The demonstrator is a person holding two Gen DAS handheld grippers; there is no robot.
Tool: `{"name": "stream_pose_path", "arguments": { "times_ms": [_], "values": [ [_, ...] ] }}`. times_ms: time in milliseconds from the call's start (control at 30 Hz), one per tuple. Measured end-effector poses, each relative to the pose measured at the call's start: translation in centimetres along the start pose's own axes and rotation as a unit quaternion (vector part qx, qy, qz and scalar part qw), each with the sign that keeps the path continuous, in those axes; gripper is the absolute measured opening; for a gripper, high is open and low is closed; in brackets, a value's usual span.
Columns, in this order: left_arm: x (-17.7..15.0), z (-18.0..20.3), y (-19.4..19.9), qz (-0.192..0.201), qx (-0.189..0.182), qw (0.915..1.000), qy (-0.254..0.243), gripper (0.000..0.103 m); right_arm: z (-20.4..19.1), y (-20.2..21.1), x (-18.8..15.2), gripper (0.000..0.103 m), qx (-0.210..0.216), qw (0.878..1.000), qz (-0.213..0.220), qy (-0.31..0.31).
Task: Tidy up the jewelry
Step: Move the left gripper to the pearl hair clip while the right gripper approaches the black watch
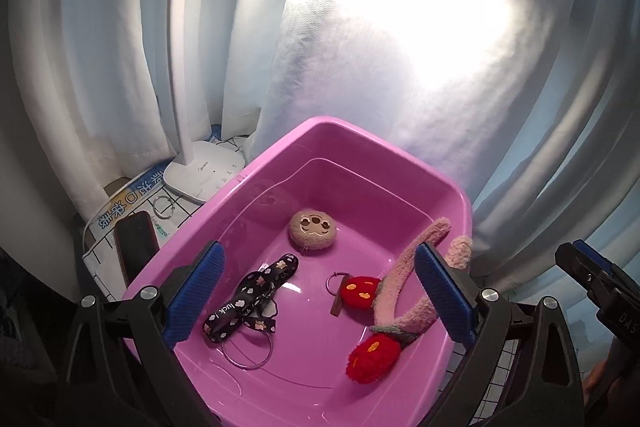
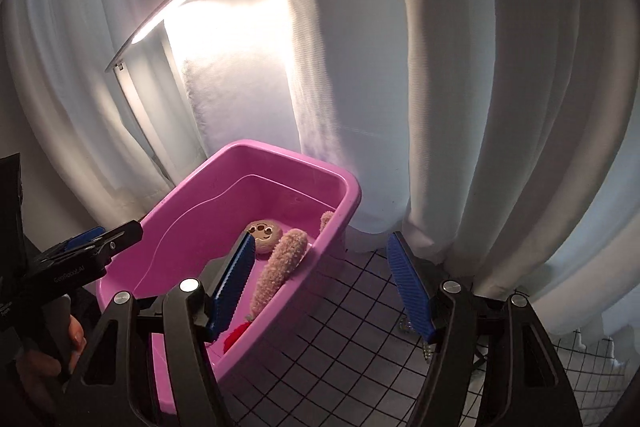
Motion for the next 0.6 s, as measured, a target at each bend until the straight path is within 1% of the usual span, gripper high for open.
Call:
{"name": "stream_pose_path", "arguments": {
  "times_ms": [100,200,300,367,433,600],
  "values": [
    [-1.1,4.5,0.8,-0.003,-0.038,0.9988,-0.029,0.094,4.3,2.7,-2.4,0.066,-0.031,0.999,0.002,-0.036],
    [-2.7,8.8,1.4,-0.010,-0.075,0.9957,-0.052,0.095,8.3,4.1,-5.2,0.066,-0.063,0.996,-0.006,-0.067],
    [-4.8,12.9,1.3,-0.026,-0.104,0.9913,-0.076,0.095,11.7,4.5,-8.0,0.066,-0.073,0.992,-0.020,-0.098],
    [-6.4,15.2,0.7,-0.035,-0.109,0.9892,-0.092,0.095,13.5,4.0,-10.1,0.066,-0.077,0.990,-0.035,-0.115],
    [-8.0,17.1,-0.2,-0.047,-0.108,0.9875,-0.105,0.095,15.2,2.8,-11.9,0.066,-0.071,0.988,-0.052,-0.129],
    [-11.7,19.6,-4.4,-0.080,-0.086,0.9865,-0.114,0.095,17.3,-1.9,-16.0,0.066,-0.064,0.984,-0.102,-0.134]
  ]
}}
Point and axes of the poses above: each gripper's, at about its wrist camera, not at the fingertips, and y roughly against the way its jaws point, z to its right, x to its top, the point moved 2 cm from there along -y, roughly the way its jaws point, and after that the axes turned 4 degrees about y, right-handed, at the moved point
